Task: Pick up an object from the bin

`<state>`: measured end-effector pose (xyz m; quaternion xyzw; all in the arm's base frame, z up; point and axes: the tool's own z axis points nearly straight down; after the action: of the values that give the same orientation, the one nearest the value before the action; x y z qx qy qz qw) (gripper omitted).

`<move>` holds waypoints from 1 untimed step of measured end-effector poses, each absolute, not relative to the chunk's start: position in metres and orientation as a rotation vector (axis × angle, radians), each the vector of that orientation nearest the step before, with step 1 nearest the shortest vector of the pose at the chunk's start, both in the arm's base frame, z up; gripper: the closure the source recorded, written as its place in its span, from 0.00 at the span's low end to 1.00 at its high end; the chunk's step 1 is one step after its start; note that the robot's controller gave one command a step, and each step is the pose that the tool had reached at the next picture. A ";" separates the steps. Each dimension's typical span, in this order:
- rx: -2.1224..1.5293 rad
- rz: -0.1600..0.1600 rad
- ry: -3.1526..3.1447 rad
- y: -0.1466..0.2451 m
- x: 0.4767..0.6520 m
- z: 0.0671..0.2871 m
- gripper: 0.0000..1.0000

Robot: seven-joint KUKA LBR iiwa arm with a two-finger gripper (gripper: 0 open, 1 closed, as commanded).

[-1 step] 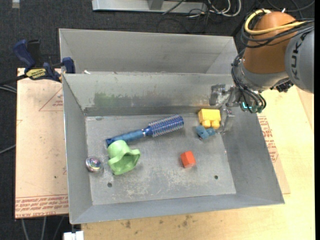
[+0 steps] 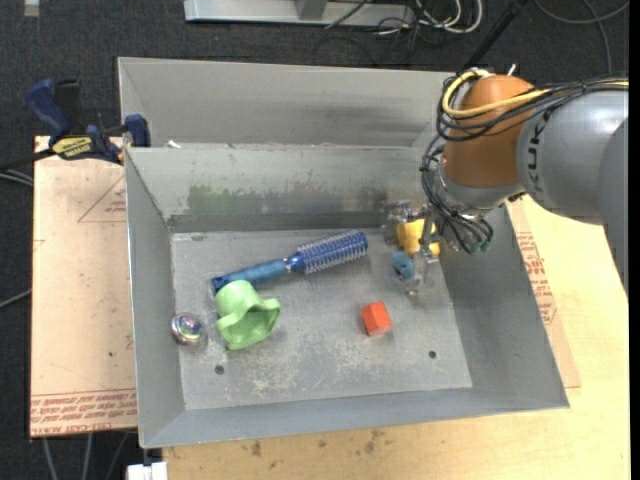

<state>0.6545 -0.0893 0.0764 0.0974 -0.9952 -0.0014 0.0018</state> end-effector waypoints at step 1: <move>0.824 -0.004 -3.034 -0.003 0.643 0.070 0.00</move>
Offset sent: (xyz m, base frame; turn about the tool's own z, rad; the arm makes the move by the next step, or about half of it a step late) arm -0.0126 0.0838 -0.0064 -0.3356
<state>0.6427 -0.0028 0.0702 0.2621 -0.9650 -0.0012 -0.0013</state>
